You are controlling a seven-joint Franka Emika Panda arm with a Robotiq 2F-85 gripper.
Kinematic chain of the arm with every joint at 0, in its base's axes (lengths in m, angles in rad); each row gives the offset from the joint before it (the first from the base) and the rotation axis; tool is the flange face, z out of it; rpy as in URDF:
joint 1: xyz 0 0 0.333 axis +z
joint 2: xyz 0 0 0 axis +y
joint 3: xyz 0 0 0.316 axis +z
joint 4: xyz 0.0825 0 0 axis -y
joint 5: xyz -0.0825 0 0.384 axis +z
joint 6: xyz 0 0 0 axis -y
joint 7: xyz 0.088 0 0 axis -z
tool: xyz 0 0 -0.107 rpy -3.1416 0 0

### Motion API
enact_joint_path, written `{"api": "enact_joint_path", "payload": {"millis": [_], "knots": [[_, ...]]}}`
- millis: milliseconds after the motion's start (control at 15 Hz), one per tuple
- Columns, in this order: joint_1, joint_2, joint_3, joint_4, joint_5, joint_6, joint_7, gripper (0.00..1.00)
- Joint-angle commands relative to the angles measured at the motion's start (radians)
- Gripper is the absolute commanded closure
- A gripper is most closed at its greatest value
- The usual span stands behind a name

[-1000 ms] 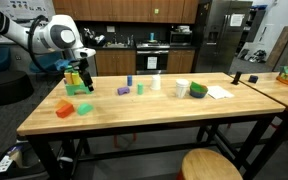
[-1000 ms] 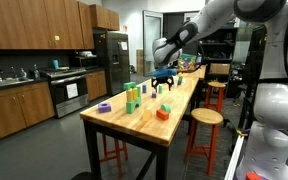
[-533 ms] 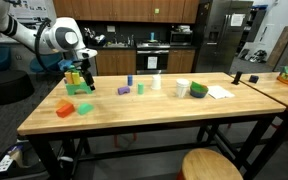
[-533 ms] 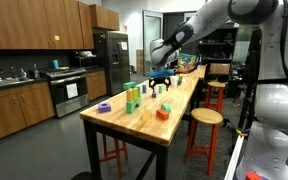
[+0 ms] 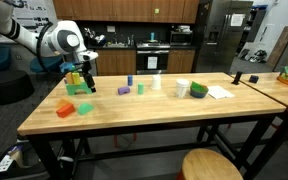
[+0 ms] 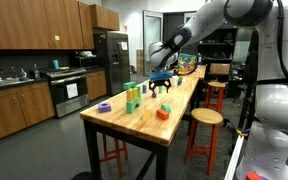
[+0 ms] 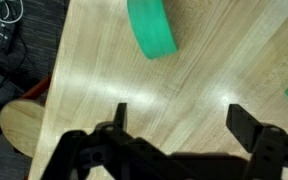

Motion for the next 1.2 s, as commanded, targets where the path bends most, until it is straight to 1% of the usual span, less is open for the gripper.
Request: {"api": "enact_joint_path", "payload": {"millis": [0,333,400,600,800,933,1067,1133], "knots": [[0.023,0.095,-0.032,0.085,-0.029,0.006,0.064,0.00],[0.027,0.242,-0.075,0.237,0.000,0.005,0.104,0.00],[0.026,0.263,-0.082,0.259,0.009,0.019,0.112,0.00],[0.022,0.302,-0.093,0.316,0.083,0.083,0.171,0.00],[0.038,0.309,-0.109,0.345,0.093,0.164,0.211,0.00],[0.035,0.323,-0.106,0.377,0.103,0.170,0.198,0.00],[0.021,0.332,-0.091,0.399,0.123,0.150,0.121,0.00],[0.023,0.337,-0.097,0.404,0.117,0.152,0.107,0.00]]}}
